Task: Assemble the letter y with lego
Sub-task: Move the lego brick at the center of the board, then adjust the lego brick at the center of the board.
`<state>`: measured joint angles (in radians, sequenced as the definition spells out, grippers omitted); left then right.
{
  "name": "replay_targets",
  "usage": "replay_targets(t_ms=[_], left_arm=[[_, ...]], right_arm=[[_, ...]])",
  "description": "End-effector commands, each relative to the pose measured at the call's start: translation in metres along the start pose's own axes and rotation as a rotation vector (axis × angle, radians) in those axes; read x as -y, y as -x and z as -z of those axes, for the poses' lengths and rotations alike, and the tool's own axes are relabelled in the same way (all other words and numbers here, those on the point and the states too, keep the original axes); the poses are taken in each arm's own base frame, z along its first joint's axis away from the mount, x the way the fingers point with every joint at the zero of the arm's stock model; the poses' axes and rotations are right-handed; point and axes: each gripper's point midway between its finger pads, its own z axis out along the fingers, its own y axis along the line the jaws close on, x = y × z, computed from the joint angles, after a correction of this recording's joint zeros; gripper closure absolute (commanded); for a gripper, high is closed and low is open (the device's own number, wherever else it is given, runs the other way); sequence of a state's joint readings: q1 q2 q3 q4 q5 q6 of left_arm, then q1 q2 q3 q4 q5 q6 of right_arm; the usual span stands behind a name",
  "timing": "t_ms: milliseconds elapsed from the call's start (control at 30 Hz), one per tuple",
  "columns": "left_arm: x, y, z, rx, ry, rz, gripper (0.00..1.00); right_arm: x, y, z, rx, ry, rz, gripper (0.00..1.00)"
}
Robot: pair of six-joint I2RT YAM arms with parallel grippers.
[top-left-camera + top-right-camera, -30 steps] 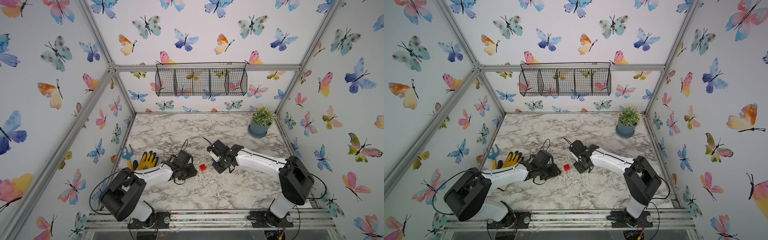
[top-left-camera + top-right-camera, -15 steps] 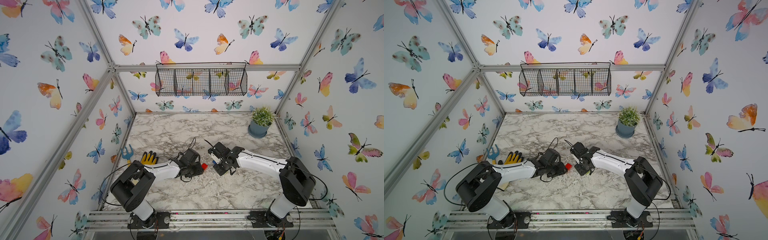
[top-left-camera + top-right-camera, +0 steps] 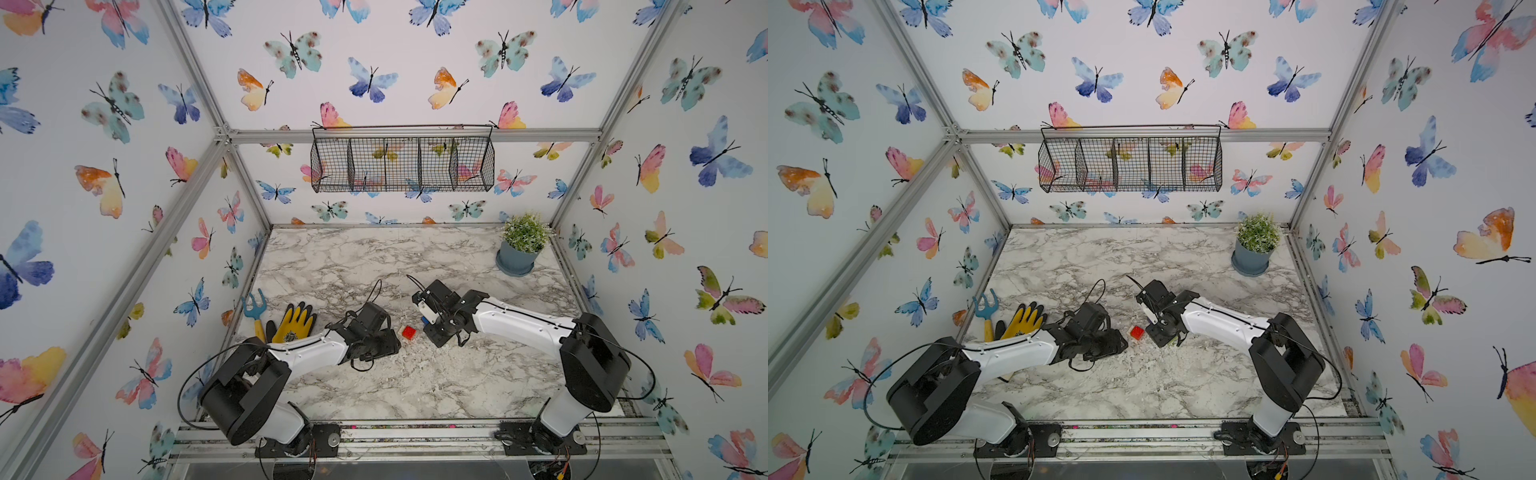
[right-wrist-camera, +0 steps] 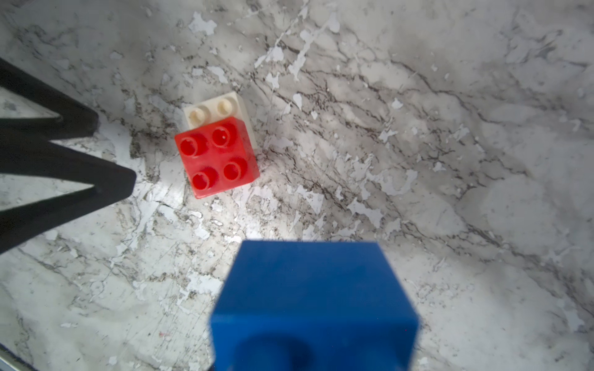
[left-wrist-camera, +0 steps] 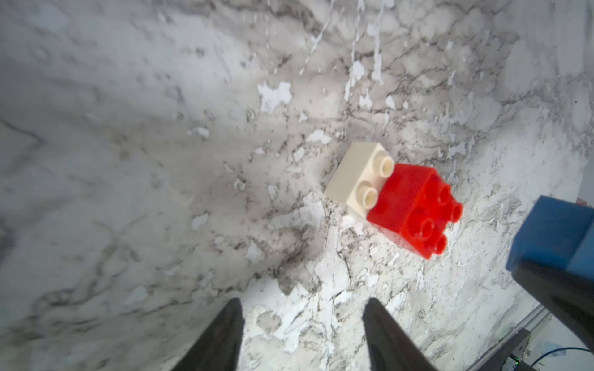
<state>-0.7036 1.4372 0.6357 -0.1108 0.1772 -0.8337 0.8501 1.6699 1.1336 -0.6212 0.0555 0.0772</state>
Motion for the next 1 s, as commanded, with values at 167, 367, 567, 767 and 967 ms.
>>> replay_targets(t_ms=[167, 367, 567, 767, 967], left_arm=[[0.017, 0.029, 0.016, 0.11, -0.203, -0.043, 0.13], [0.021, 0.027, 0.009, 0.09, -0.226, -0.074, 0.15], [0.01, 0.022, -0.003, 0.048, -0.175, -0.073, 0.16], [0.002, 0.02, -0.008, 0.045, -0.14, -0.075, 0.17], [0.007, 0.023, -0.009, 0.051, -0.159, -0.082, 0.16]], right_arm=[[-0.002, 0.006, 0.0, 0.018, 0.018, 0.004, 0.7], [-0.001, 0.003, -0.003, 0.01, 0.013, 0.005, 0.7], [-0.001, 0.003, -0.004, 0.006, 0.012, 0.004, 0.7], [0.0, 0.002, -0.004, 0.001, 0.009, 0.006, 0.7], [-0.001, 0.002, -0.007, -0.006, 0.011, 0.006, 0.7]])
